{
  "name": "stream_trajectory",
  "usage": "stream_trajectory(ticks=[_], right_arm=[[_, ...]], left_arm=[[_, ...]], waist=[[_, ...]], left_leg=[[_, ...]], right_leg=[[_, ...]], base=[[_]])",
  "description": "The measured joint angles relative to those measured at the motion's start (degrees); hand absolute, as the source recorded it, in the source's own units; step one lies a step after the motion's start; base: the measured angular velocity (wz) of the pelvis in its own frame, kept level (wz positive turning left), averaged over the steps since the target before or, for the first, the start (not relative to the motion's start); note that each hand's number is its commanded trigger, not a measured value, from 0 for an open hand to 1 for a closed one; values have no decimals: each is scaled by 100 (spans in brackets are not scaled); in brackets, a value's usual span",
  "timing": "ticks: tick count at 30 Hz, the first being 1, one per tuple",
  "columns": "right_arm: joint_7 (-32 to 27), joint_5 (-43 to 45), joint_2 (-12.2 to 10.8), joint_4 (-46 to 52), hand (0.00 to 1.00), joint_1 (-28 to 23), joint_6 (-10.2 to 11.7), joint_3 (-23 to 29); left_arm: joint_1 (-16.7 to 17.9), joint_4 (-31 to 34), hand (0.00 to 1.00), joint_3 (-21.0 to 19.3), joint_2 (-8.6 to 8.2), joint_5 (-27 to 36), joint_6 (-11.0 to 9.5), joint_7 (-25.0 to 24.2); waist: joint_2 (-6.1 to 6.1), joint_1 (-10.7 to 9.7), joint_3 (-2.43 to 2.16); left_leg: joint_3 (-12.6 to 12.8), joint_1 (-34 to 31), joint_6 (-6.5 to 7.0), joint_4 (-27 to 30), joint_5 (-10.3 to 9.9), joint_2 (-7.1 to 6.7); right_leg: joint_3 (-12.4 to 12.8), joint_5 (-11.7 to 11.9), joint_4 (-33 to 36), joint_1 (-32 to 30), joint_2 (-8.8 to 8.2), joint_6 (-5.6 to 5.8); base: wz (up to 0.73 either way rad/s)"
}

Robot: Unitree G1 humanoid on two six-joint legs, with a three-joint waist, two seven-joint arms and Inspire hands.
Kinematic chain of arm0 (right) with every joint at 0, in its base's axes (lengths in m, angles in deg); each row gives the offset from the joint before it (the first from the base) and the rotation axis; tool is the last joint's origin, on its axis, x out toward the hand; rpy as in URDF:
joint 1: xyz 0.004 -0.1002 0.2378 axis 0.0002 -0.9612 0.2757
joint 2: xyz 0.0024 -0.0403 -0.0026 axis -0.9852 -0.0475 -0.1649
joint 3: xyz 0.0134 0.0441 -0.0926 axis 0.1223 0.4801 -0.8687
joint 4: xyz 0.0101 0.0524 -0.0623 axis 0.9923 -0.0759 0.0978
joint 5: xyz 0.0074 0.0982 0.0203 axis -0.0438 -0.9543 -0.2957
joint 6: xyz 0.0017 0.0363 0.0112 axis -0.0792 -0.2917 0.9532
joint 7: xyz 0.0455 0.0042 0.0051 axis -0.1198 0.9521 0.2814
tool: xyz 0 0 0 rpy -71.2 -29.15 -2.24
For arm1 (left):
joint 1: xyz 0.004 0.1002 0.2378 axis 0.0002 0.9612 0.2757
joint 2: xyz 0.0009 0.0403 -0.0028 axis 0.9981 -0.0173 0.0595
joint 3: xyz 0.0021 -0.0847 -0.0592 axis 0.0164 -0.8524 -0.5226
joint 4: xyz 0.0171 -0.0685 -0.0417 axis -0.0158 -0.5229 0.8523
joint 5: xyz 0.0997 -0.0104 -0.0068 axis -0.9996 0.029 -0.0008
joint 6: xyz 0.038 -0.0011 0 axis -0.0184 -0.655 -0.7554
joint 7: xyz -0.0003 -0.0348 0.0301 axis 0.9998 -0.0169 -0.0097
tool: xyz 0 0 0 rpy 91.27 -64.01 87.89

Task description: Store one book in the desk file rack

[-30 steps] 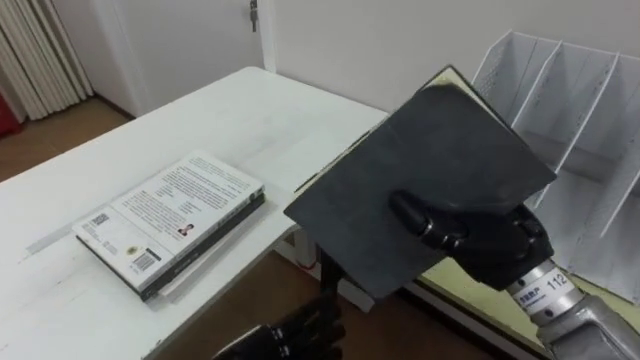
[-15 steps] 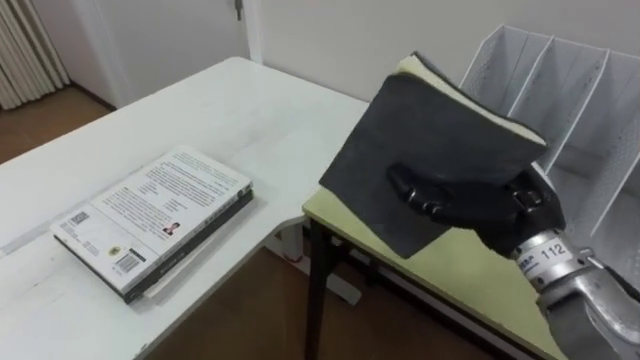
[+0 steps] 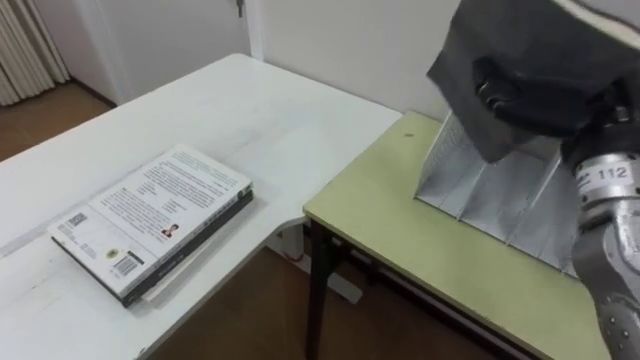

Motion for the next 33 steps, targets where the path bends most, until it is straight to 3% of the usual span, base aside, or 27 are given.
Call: stream_trajectory(ticks=[4, 9, 15, 20, 24, 33], right_arm=[[-699, 191, 142, -221, 100, 390, 139, 217], [-1432, 195, 292, -416, 100, 580, 199, 304], [-2083, 224, 438, -642, 100, 583, 309, 707], [-2472, 217, 478, -726, 100, 587, 353, 909], [-2556, 205, 584, -1098, 100, 586, 395, 1001], [-2562, 189, 587, -1339, 100, 586, 362, 972]], left_arm=[[23, -424, 0, -168, -94, 2, -307, 232], [-12, -926, 0, -361, -137, -14, -423, 631], [228, -1134, 0, -560, -160, -447, -385, 1135], [250, -1188, 0, -653, -180, -520, -385, 1250], [197, -1332, 0, -652, -185, -521, -370, 1359], [172, -1361, 0, -675, -185, -516, -306, 1485]], waist=[[-25, 27, -33], [-28, 62, -52], [-40, 107, -59], [-105, 123, -46], [-106, 129, -67], [-132, 148, -51]], left_leg=[[1, 16, -1, -4, 0, 5], [-45, 95, -5, -7, -3, 7], [-218, 45, -11, 1, -1, -20], [-291, 41, -32, 2, 20, -26], [-297, 46, -41, -1, 26, -25], [-297, 60, -55, -81, 35, -15]], right_leg=[[3, 4, -5, 0, 15, -6], [-124, 8, -10, 81, 11, -14], [-438, 14, -7, 89, -34, -24], [-512, 11, -96, 100, -29, -32], [-517, 15, -102, 95, -25, -41], [-588, 11, -104, 91, -21, -47]], base=[[-6], [-2], [8], [6], [1], [-1]])
